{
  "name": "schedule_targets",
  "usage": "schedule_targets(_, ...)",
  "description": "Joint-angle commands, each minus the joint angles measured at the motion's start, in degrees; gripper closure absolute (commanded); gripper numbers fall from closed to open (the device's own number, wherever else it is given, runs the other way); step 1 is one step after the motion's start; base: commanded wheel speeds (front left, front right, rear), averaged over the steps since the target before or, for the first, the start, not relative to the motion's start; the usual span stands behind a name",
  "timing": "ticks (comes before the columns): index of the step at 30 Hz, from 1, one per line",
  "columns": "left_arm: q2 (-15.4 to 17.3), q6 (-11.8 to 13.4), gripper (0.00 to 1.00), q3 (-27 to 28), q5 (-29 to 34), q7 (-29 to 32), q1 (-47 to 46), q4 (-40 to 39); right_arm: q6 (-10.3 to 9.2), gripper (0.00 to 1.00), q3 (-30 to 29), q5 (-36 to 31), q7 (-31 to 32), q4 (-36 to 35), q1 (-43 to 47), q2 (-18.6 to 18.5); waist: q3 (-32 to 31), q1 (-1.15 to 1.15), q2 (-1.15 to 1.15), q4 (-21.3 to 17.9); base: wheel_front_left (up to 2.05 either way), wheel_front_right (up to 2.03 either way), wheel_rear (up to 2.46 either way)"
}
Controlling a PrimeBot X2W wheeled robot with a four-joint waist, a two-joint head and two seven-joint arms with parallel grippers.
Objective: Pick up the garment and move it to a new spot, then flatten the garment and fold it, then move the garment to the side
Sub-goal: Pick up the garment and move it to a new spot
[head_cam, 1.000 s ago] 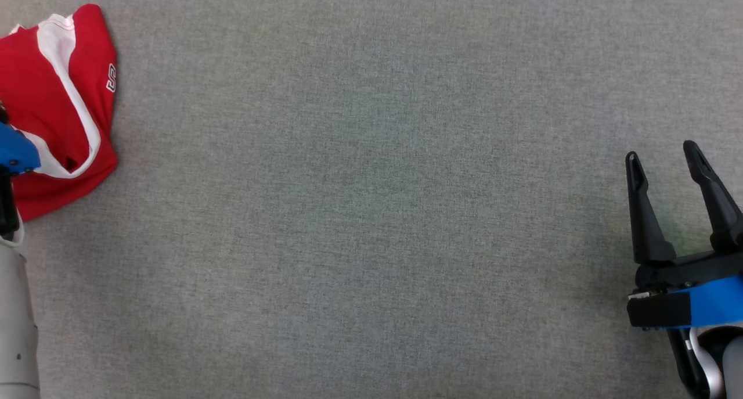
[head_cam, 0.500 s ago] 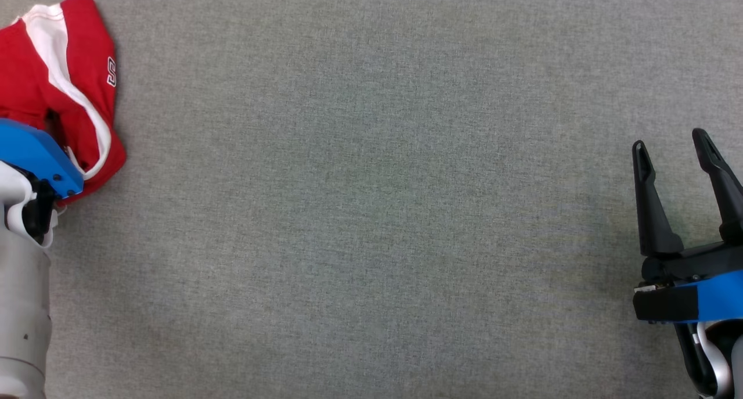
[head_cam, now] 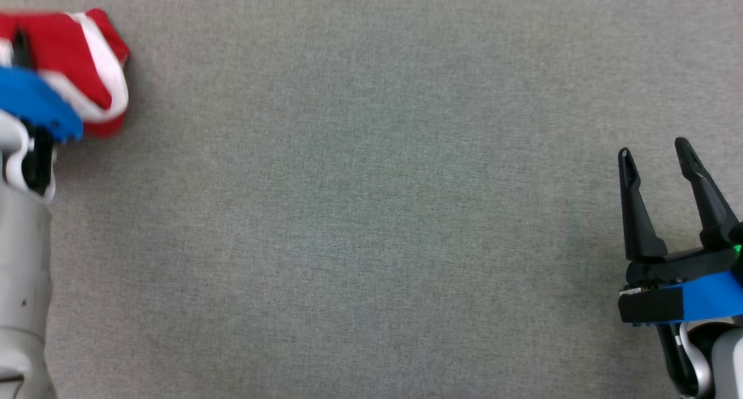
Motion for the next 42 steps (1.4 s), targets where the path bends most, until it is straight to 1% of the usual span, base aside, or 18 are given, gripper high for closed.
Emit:
schedule_targets(1, -0.8, -0.1, 1.0, -0.5, -0.1, -2.1, -1.8, -1.4, 0.01, 0.0, 0.1, 0.6, -0.8, 0.7, -0.1, 0.5, -1.1, 0.0, 0.0, -0.7, 0.0, 0.0, 0.0)
schedule_targets(5, -1.4, -0.1, 1.0, -3.7, 0.6, -7.3, -5.0, -6.2, 0.01, 0.0, 0.9, 1.3, -2.6, 3.6, -0.5, 1.8, -3.9, 0.0, 0.0, -2.4, 0.0, 0.0, 0.0)
schedule_targets(7, -1.9, -0.1, 1.0, -5.7, 0.4, -8.4, -6.6, -8.9, 0.01, 0.0, 1.1, 1.6, -3.7, 5.2, -0.5, 2.4, -5.3, 0.0, 0.0, -3.6, 0.0, 0.0, 0.0)
schedule_targets(10, -1.8, -0.1, 1.0, -8.9, 0.5, -9.1, -8.6, -13.1, 0.01, 0.0, 1.8, 2.2, -5.5, 7.7, -0.5, 3.4, -7.3, 0.0, 0.0, -5.9, 0.0, 0.0, 0.0)
schedule_targets(14, -2.6, -0.1, 1.0, -12.6, 0.3, -8.7, -11.1, -19.2, 0.01, 0.0, 2.4, 3.1, -7.6, 11.1, -0.1, 4.3, -9.8, 0.0, 0.0, -9.7, 0.0, 0.0, 0.0)
schedule_targets(18, -4.2, -0.1, 1.0, -15.9, -0.6, -7.2, -12.7, -25.1, 0.01, 0.0, 3.2, 4.1, -9.3, 14.0, 0.3, 5.2, -11.7, 0.0, 0.0, -13.7, 0.0, 0.0, 0.0)
schedule_targets(22, -5.8, -0.1, 1.0, -18.7, -1.7, -5.6, -12.8, -28.9, 0.01, 0.0, 4.3, 5.0, -10.4, 16.0, 0.1, 5.5, -12.9, 0.0, 0.0, -17.5, 0.0, 0.0, 0.0)
schedule_targets(26, -7.1, -0.1, 1.0, -21.3, -2.2, -4.5, -10.1, -30.3, 0.01, 0.0, 5.7, 5.7, -11.2, 17.5, -0.2, 5.6, -13.6, 0.0, 0.0, -20.6, 0.0, 0.0, 0.0)
schedule_targets(30, -8.3, -0.1, 1.0, -23.0, -3.0, -4.7, -5.9, -30.1, 0.01, 0.0, 6.4, 6.8, -11.6, 18.4, -0.2, 5.6, -14.2, 0.0, 0.0, -22.2, 0.0, 0.0, 0.0)
schedule_targets(35, -9.5, 0.8, 1.0, -23.8, -4.2, -6.3, 1.4, -29.2, 0.01, 0.0, 6.6, 7.1, -11.9, 19.1, -0.1, 5.6, -15.1, 0.0, 0.0, -22.9, 0.0, 0.0, 0.0)
schedule_targets(42, -11.0, 1.8, 1.0, -25.1, -6.2, -9.2, 13.4, -26.8, 0.01, 0.0, 7.0, 7.3, -12.1, 19.4, 0.4, 5.6, -15.8, 0.0, 0.0, -22.6, 0.0, 0.0, 0.0)
